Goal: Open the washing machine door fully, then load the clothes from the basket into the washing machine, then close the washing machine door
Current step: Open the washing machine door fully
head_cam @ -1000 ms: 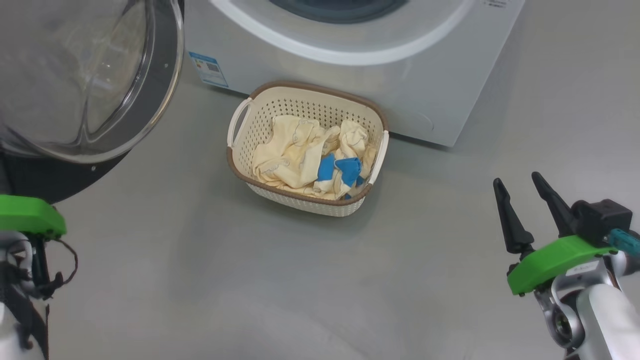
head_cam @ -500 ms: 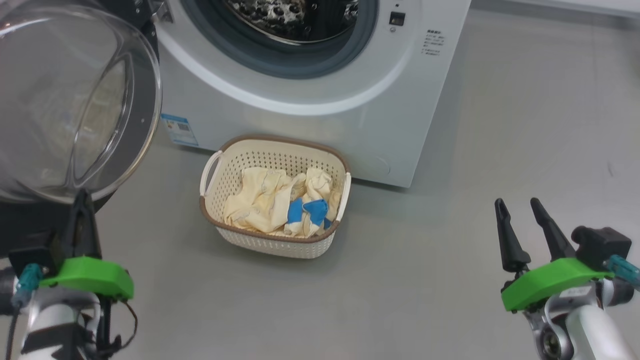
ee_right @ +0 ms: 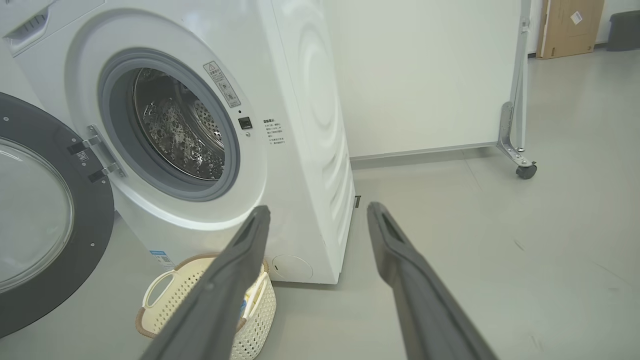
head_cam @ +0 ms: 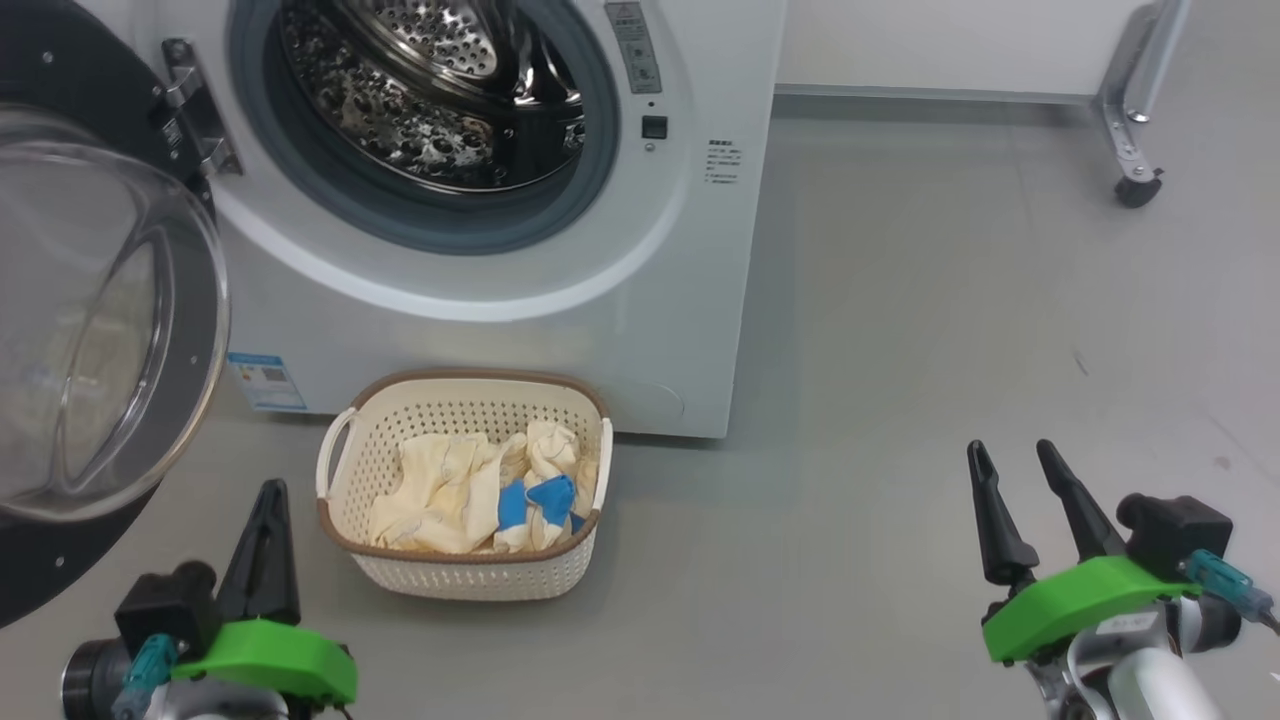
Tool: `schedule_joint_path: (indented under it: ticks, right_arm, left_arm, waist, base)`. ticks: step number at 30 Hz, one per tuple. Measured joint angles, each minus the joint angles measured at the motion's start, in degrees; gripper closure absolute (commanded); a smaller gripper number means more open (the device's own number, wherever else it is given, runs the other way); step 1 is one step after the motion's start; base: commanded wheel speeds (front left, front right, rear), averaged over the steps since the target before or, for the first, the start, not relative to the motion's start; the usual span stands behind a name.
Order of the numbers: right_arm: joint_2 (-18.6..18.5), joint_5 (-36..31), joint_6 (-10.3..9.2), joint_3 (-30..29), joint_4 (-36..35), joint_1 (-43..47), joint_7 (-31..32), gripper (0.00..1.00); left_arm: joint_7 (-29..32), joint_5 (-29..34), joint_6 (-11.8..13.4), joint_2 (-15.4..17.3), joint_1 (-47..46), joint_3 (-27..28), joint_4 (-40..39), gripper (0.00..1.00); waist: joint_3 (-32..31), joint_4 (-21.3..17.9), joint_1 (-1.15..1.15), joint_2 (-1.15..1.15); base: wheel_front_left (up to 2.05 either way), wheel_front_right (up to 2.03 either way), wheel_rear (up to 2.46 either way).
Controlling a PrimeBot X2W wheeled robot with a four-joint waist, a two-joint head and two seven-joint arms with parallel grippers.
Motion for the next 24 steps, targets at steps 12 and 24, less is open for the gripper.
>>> schedule_joint_path:
  ticks: [12,24]
  right_arm:
    - [0.1,0.0,0.0,0.1,-1.6,0.7,0.0,0.0]
    - [0.1,-0.5,0.0,0.1,-2.3,0.7,0.0,0.0]
  left_arm:
    - [-1.5,-0.4,0.0,-1.0,3.5,-3.1,-3.4,1.0]
    - [-2.0,-2.4,-0.1,-1.6,3.9,-4.2,-3.3,0.0]
  waist:
    - [-0.2,-4.5,0.0,0.0]
    - [0.6,-5.6,0.0,0.0]
  base:
    - [0.0,0.0,0.0]
    - [0.0,0.0,0.0]
